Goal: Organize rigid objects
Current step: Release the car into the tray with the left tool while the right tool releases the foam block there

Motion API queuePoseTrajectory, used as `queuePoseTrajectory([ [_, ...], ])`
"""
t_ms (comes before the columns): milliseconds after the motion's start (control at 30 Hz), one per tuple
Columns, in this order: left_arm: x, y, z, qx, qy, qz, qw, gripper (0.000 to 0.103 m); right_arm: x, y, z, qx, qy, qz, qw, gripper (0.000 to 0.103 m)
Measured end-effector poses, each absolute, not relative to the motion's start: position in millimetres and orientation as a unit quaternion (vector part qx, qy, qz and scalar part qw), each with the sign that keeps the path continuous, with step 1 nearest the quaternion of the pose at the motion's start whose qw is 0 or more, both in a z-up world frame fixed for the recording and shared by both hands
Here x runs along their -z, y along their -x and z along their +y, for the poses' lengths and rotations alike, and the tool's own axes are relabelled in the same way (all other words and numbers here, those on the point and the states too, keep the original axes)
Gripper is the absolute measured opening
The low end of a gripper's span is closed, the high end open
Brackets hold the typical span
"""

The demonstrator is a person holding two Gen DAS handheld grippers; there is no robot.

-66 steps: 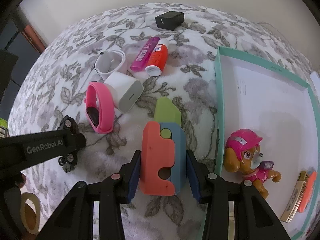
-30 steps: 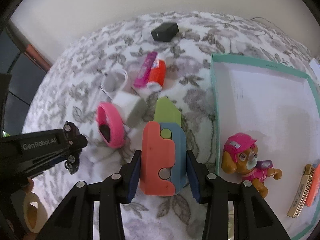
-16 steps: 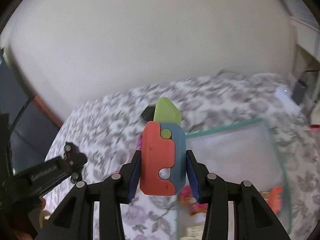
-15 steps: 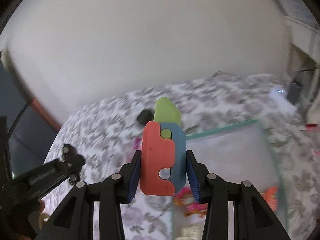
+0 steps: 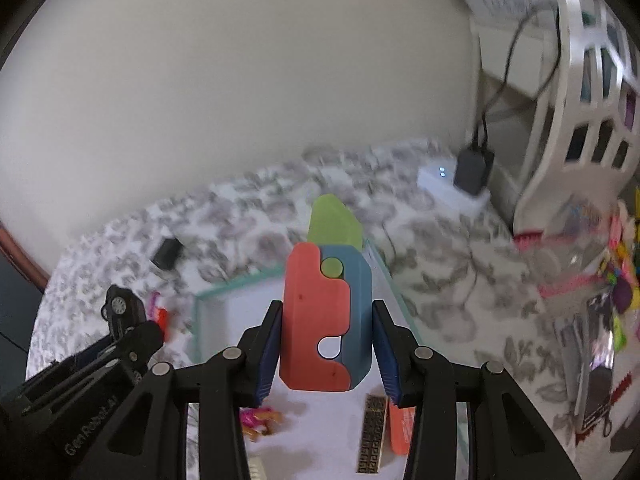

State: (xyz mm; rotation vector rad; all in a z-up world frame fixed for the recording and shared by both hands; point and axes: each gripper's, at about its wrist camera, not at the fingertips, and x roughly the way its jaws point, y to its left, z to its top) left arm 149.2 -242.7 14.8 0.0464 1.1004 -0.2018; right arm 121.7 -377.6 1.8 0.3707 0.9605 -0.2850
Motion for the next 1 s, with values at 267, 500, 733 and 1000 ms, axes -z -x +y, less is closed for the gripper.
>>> queuePoseTrajectory([
  [267, 43, -159, -255, 0.087, -0.02, 0.572, 0.815, 0.034, 56, -119, -387, 0.151, -0.186, 0.527, 0.815, 0.045],
  [500, 64, -160, -255, 0.087, -0.025, 0.59, 0.802, 0.034, 84, -117, -388, 0.147, -0.195, 0.554, 0.796, 0.045],
  [733, 73, -163, -254, 0.094, -0.018, 0.603, 0.792, 0.034, 94, -114, -389, 0.144, -0.208, 0.567, 0.784, 0.046],
  [1000, 66, -163, -254, 0.107, -0.01, 0.601, 0.792, 0.04, 91, -118, -386, 0.143, -0.202, 0.573, 0.781, 0.046],
])
